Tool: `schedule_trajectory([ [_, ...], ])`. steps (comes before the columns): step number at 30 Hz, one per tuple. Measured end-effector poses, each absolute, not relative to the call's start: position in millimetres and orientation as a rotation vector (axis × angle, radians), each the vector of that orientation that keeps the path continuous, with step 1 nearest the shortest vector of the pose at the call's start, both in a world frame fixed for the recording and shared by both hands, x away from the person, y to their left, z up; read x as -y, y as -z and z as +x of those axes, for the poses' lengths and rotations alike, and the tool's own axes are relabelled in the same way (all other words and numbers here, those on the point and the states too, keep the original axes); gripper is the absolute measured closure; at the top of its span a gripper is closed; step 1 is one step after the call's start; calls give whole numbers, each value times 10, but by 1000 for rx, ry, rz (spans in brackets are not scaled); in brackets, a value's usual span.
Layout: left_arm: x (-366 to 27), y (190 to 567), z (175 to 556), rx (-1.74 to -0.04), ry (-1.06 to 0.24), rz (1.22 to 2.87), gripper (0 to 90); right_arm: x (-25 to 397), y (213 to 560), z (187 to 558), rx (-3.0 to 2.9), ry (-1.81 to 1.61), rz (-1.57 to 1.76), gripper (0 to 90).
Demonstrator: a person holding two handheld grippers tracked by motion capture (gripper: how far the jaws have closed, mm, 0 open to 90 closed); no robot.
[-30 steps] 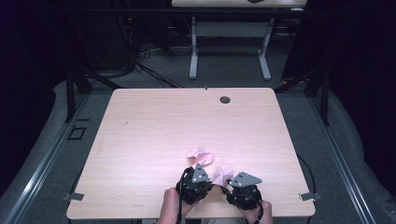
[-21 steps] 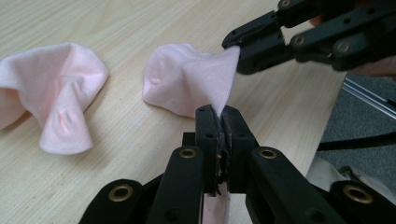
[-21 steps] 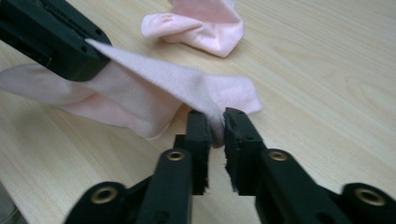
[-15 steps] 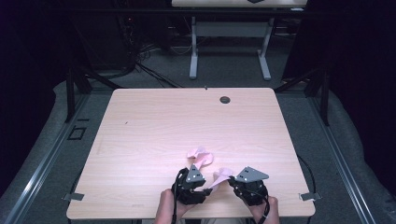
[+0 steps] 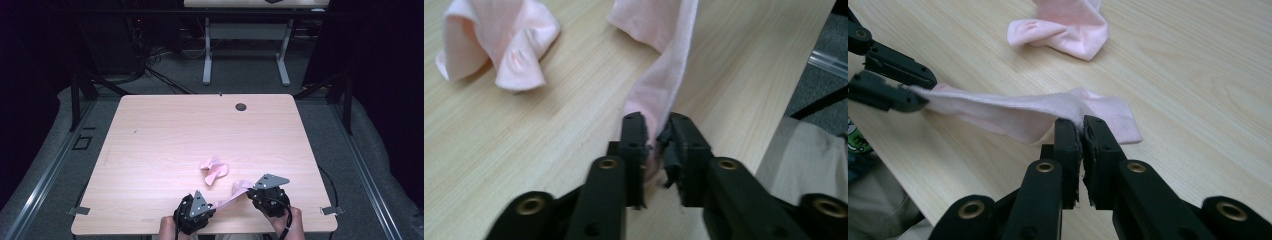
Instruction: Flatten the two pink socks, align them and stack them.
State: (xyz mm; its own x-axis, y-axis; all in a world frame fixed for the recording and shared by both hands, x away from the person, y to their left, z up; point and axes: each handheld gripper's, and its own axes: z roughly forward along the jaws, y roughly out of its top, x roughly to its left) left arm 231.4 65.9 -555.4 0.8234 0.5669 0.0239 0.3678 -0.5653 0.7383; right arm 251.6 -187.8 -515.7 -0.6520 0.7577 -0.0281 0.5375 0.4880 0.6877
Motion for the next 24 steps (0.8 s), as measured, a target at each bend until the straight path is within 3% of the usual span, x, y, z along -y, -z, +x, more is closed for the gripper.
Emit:
schedule_trajectory([
  [3,-657,5516,2331,-672,-304,2231,872,1919,5111,2485,-2403,-956,1116,847],
  [11,-700,5287,2339,-673,-74,2208,878,2052,4729,2292,-2503,-927,1222,842],
  [17,-753,5439,2624,-803,33,2227,869,1938,4896,2735,-2527,-827,1228,649],
  [24,-922,5565,2852,-934,86,2169,829,1960,5166,3076,-2485,-878,1253,562],
])
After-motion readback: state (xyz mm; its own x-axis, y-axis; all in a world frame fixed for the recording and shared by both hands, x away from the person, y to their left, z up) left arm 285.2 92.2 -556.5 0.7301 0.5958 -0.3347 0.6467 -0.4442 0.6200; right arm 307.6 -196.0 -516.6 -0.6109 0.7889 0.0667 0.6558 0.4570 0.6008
